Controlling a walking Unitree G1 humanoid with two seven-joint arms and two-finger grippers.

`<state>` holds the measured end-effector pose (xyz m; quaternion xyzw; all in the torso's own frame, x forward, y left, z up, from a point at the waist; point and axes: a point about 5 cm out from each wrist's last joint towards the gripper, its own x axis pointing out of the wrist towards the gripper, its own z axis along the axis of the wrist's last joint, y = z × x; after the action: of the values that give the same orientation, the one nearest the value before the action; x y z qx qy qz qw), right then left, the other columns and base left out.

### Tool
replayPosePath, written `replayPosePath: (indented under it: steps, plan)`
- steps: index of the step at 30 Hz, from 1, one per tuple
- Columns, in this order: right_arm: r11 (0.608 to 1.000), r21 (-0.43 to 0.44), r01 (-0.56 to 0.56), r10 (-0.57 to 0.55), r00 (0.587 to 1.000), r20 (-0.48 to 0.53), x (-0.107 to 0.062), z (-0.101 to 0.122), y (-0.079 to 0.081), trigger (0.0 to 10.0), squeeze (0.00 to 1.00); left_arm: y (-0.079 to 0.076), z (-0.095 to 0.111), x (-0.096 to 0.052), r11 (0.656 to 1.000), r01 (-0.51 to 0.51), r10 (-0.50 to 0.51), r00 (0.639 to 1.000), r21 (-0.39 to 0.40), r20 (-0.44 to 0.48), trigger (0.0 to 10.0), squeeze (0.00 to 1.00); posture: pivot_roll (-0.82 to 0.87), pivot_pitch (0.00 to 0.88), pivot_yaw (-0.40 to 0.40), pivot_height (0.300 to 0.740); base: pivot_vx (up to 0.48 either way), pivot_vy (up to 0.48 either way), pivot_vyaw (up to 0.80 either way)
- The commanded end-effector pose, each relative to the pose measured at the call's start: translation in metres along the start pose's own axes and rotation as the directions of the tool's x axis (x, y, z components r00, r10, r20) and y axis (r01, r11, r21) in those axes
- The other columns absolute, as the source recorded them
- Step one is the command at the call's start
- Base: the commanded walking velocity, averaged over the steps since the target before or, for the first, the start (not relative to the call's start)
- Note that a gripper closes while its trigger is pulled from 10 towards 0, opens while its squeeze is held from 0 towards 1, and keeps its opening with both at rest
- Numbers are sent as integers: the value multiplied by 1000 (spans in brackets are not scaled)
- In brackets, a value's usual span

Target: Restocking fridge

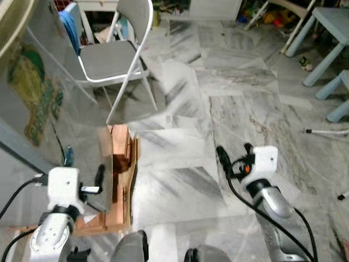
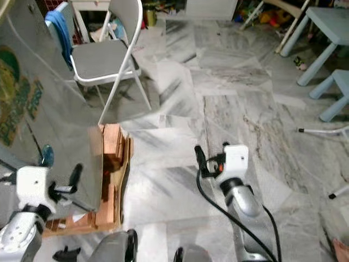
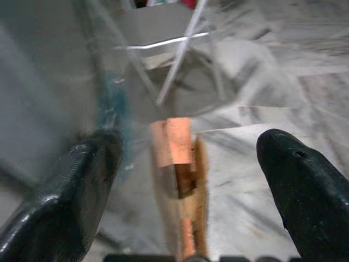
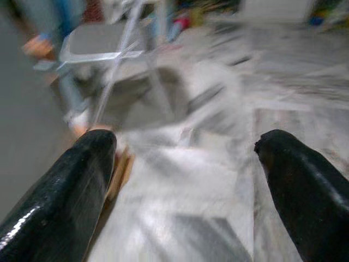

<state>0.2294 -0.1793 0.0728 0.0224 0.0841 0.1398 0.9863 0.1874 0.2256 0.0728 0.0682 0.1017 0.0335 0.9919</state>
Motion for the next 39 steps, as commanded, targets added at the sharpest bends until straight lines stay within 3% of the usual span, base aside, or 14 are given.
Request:
replayPosePath:
  steps: [1,6,13,15,17,19,24,29,39]
  plan:
    - [999,1,-45,45,999,-16,-5,-1,1,10000,0,17,-6,-4,994,-104,104,994,19,-22,10000,0,113,99,-87,740,0,0,0]
    - [997,-24,-76,76,997,-12,-5,1,0,10000,0,31,-6,-2,977,-215,215,976,-1,-19,10000,0,107,95,-92,740,0,0,605]
    - [994,-29,-103,102,995,-10,-2,3,5,10000,0,35,0,-3,962,-274,273,962,12,9,10000,0,111,94,-99,740,0,0,800]
    - [994,-22,-104,104,994,-18,-4,2,5,10000,0,27,-2,-5,977,-212,212,977,11,5,10000,0,115,97,-103,740,0,0,363]
    - [994,-8,-110,109,993,-32,-4,0,3,10000,0,6,-10,-12,998,-45,44,999,-37,-30,10000,0,118,101,-106,740,0,0,0]
    - [992,-4,-125,125,991,-42,-3,-1,3,10000,0,-8,-17,-20,998,46,-49,997,-49,-59,10000,0,120,100,-109,740,0,0,0]
    - [990,-7,-138,138,990,-43,-2,-1,4,10000,0,-10,-20,-27,999,43,-43,997,-15,-62,10000,0,123,101,-110,740,0,0,0]
    - [988,-16,-151,150,988,-45,-1,-1,6,10000,0,16,-10,-8,992,-122,122,993,24,-5,10000,0,125,95,-118,740,0,0,0]
    - [989,-26,-146,145,989,-36,-1,2,3,10000,0,51,9,23,960,-273,269,960,55,72,10000,0,106,89,-120,740,0,0,0]
